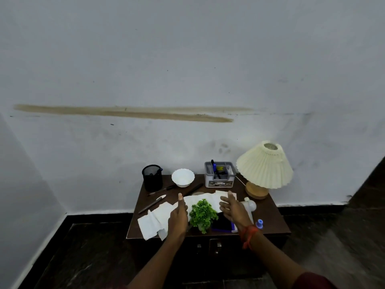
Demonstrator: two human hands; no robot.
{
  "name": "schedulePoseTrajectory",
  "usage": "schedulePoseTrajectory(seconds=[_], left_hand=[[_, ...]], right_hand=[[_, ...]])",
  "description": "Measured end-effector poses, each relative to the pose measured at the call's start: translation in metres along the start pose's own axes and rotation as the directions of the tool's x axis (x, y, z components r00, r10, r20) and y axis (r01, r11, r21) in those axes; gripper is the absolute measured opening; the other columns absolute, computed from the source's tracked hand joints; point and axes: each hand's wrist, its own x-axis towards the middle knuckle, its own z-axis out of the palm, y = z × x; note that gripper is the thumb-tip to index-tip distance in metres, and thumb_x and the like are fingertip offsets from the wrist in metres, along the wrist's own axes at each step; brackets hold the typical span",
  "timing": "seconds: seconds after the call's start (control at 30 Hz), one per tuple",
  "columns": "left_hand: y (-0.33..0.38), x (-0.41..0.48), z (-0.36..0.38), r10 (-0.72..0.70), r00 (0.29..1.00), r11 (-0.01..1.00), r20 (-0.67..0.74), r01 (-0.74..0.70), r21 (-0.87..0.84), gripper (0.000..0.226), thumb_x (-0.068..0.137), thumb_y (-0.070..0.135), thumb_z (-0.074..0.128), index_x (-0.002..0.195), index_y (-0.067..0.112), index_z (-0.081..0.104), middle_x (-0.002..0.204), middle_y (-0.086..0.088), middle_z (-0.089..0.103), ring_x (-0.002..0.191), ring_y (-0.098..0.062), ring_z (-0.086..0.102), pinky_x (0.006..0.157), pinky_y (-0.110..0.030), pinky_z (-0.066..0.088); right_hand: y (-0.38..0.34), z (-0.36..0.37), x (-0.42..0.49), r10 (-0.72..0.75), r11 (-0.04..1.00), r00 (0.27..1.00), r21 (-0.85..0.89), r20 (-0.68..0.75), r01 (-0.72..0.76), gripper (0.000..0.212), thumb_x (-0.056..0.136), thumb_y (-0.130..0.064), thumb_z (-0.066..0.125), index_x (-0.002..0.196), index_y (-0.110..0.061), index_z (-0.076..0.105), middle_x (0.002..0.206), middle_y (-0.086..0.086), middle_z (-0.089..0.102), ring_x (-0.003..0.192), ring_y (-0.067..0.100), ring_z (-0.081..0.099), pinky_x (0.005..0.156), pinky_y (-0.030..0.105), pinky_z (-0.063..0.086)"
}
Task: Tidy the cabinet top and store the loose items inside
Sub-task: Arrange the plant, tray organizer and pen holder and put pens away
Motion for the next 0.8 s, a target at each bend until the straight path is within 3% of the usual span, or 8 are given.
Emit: schedulePoseTrajectory(seconds=[0.1,0.23,0.3,0.4,0.5,0.57,0.8], left_hand=[[-0.018,0.000,0.003,-0.030,0.999,0.999,-0.012,0.031,0.010,0.115,0.050,0.100,0.022,0.120,0.020,0.064,0.129,-0.004,0.062,0.119,-0.026,0.057,0.107,-0.048,0.042],[-0.049,0.010,0.008,-0.087,0.996,0.996,-0.020,0.087,0.022,0.120,0.050,0.103,0.021,0.126,0.019,0.061,0.130,-0.005,0.062,0.118,-0.026,0.058,0.106,-0.047,0.043],[-0.063,0.016,0.012,-0.103,0.995,0.995,-0.001,0.103,0.009,0.117,0.053,0.102,0.023,0.131,0.022,0.058,0.134,-0.004,0.060,0.121,-0.025,0.057,0.107,-0.047,0.043],[-0.069,0.015,0.017,-0.077,0.997,0.997,0.018,0.077,-0.017,0.109,0.057,0.100,0.027,0.136,0.028,0.053,0.140,-0.001,0.055,0.126,-0.024,0.053,0.109,-0.046,0.041],[-0.072,0.014,0.022,-0.034,0.999,0.999,0.036,0.035,-0.036,0.102,0.063,0.096,0.030,0.139,0.030,0.048,0.143,0.001,0.052,0.129,-0.022,0.051,0.111,-0.046,0.039],[-0.077,0.017,0.025,-0.017,0.999,0.997,0.028,0.019,-0.081,0.102,0.063,0.095,0.035,0.142,0.031,0.043,0.147,0.003,0.047,0.132,-0.020,0.048,0.112,-0.045,0.038],[-0.039,-0.015,0.025,-0.035,0.999,0.995,0.033,0.038,-0.090,0.089,0.074,0.079,0.038,0.142,0.022,0.044,0.147,-0.004,0.046,0.133,-0.025,0.046,0.113,-0.046,0.036]], right_hand=[[0.018,0.002,0.004,0.091,0.996,0.995,-0.002,0.043,-0.091,0.057,0.101,-0.046,0.029,0.136,-0.006,0.048,0.143,0.018,0.047,0.133,0.031,0.044,0.110,0.039,0.031],[0.038,0.008,0.015,0.116,0.992,0.992,-0.051,0.047,-0.114,0.061,0.099,-0.049,0.031,0.137,-0.005,0.046,0.145,0.017,0.045,0.134,0.032,0.043,0.107,0.038,0.034],[0.045,0.011,0.018,0.112,0.988,0.993,-0.114,0.031,-0.108,0.060,0.096,-0.056,0.033,0.129,-0.011,0.056,0.139,0.014,0.052,0.127,0.031,0.050,0.102,0.038,0.039],[0.056,0.013,0.027,0.102,0.980,0.995,-0.173,0.006,-0.100,0.057,0.083,-0.072,0.038,0.100,-0.026,0.066,0.124,0.012,0.063,0.110,0.030,0.059,0.104,0.045,0.044],[0.069,0.013,0.037,0.096,0.978,0.995,-0.186,-0.014,-0.097,0.071,0.067,-0.083,0.039,0.099,-0.025,0.063,0.116,0.008,0.064,0.105,0.028,0.061,0.101,0.048,0.047],[0.077,0.014,0.042,0.093,0.977,0.995,-0.191,-0.034,-0.098,0.076,0.052,-0.090,0.039,0.084,-0.025,0.061,0.114,0.007,0.065,0.104,0.028,0.063,0.100,0.048,0.047],[0.102,0.013,0.070,0.074,0.970,0.997,-0.229,-0.028,-0.078,0.082,0.044,-0.100,0.039,0.074,-0.031,0.069,0.112,0.003,0.070,0.104,0.026,0.065,0.101,0.046,0.047]])
